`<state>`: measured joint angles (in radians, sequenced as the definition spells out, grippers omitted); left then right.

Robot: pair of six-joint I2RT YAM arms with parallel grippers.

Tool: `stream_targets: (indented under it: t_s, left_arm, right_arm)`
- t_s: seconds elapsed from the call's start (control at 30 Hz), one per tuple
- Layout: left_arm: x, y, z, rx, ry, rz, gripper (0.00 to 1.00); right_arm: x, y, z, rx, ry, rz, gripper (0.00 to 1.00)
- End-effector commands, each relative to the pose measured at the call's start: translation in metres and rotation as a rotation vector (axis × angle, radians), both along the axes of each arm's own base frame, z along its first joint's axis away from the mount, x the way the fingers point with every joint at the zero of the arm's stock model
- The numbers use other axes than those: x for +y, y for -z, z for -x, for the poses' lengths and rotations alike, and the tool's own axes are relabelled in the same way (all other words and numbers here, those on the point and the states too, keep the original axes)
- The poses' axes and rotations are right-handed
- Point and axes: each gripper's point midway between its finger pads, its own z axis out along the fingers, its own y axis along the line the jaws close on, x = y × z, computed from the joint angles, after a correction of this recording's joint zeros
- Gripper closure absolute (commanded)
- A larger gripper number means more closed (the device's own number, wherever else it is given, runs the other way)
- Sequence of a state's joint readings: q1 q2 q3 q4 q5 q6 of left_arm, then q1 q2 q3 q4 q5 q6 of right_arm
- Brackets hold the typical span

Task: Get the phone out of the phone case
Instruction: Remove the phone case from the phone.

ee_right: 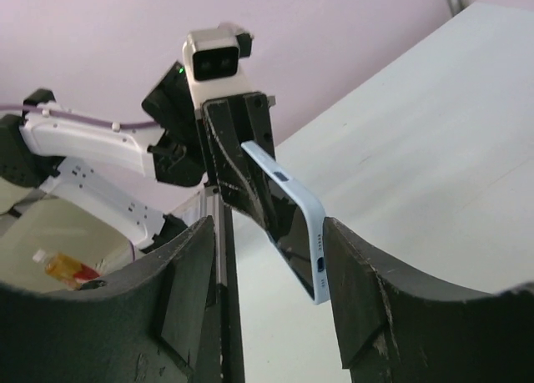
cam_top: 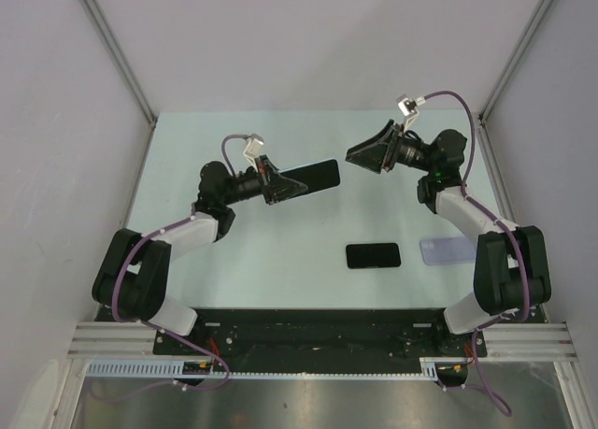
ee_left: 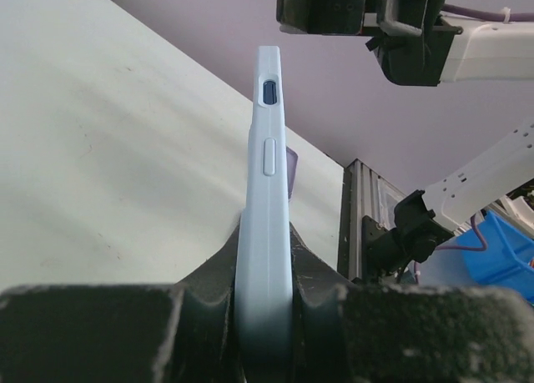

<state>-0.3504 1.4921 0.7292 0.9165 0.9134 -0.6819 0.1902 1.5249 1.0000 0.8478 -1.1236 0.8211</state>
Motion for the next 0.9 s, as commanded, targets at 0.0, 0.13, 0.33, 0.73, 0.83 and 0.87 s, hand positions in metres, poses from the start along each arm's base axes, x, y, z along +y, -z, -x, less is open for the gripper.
stream_targets:
  t_s: [0.0,0.13,0.33,0.73,0.83,0.87]
  left_arm:
    - [-0.003,-0.033,0.006,-0.096,0.017,0.063,1.0]
    - [-0.005,-0.036,0.012,-0.109,0.026,0.069,1.0]
    - [-0.009,-0.037,0.018,-0.126,0.035,0.071,0.99]
    - [-0.011,-0.039,0.021,-0.141,0.043,0.072,1.0]
    - [-0.011,-0.039,0.021,-0.144,0.043,0.072,0.99]
    - [-0.011,-0.039,0.022,-0.145,0.044,0.071,1.0]
  right_arm:
    - [-0.007,-0.02,-0.011,-0.005,0.085,-0.117,0.41]
    - [-0.007,-0.014,-0.014,0.008,0.101,-0.127,0.42]
    - [-0.004,-0.01,-0.01,0.009,0.098,-0.131,0.46]
    - [0.02,0.001,0.006,0.02,0.033,-0.127,0.5]
    - [0.019,0.0,0.006,0.027,0.033,-0.132,0.49]
    - [0.019,0.0,0.006,0.025,0.034,-0.132,0.48]
